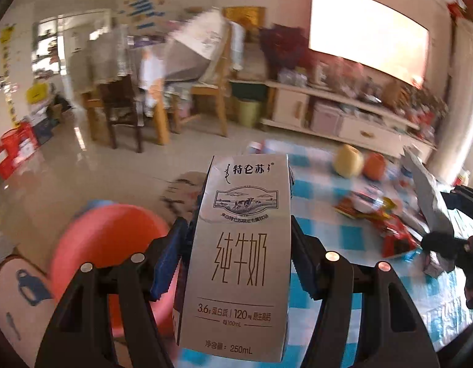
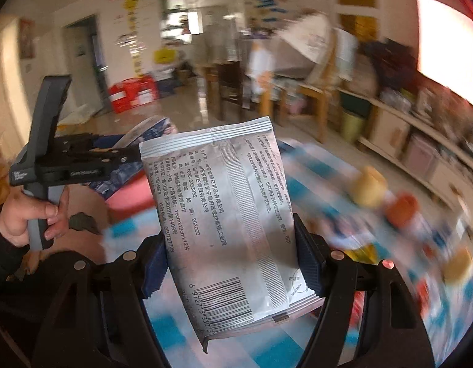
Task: Collect trash
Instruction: 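Drop the carton into the pink bucket while the right tool drops the bag in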
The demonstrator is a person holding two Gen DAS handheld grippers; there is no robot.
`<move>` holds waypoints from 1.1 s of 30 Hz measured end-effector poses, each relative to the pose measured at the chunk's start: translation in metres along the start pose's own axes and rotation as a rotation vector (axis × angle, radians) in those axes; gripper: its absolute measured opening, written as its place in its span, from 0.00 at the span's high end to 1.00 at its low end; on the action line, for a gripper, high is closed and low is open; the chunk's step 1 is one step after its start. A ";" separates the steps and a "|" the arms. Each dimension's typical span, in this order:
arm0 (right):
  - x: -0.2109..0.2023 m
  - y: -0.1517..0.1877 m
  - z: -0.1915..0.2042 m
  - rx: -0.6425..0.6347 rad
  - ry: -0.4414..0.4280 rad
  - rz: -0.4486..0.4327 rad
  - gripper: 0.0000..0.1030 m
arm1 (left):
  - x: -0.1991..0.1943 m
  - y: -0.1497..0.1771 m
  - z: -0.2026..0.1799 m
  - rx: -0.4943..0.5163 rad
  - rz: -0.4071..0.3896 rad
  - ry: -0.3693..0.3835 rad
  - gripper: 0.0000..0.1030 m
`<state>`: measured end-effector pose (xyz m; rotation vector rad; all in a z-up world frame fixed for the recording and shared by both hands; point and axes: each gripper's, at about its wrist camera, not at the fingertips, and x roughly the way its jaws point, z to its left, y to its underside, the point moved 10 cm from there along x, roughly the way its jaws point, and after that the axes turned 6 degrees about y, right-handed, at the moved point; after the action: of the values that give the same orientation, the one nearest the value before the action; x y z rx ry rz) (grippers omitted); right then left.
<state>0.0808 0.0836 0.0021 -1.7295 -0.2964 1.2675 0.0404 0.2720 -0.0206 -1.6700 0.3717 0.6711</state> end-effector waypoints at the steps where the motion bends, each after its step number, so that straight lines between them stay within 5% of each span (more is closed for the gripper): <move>1: 0.010 -0.015 0.020 -0.021 -0.027 -0.006 0.30 | -0.005 -0.003 0.018 -0.012 -0.006 -0.019 0.37; 8: 0.084 -0.103 0.123 -0.076 -0.144 -0.043 0.30 | -0.021 -0.014 0.112 -0.073 -0.041 -0.101 0.37; 13: 0.126 -0.132 0.159 -0.050 -0.178 -0.036 0.30 | -0.010 -0.010 0.166 -0.141 -0.052 -0.126 0.37; 23: 0.187 -0.134 0.180 0.032 -0.224 0.038 0.29 | 0.039 0.029 0.223 -0.300 0.031 -0.054 0.29; 27: 0.198 -0.130 0.179 0.075 -0.232 0.055 0.28 | 0.039 0.031 0.228 -0.302 0.020 -0.072 0.13; 33: 0.196 -0.130 0.170 0.122 -0.213 0.040 0.13 | 0.020 0.029 0.243 -0.316 -0.007 -0.128 0.11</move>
<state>0.0638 0.3725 -0.0211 -1.5069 -0.3026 1.4725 -0.0154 0.5036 -0.0789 -1.9125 0.1734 0.8602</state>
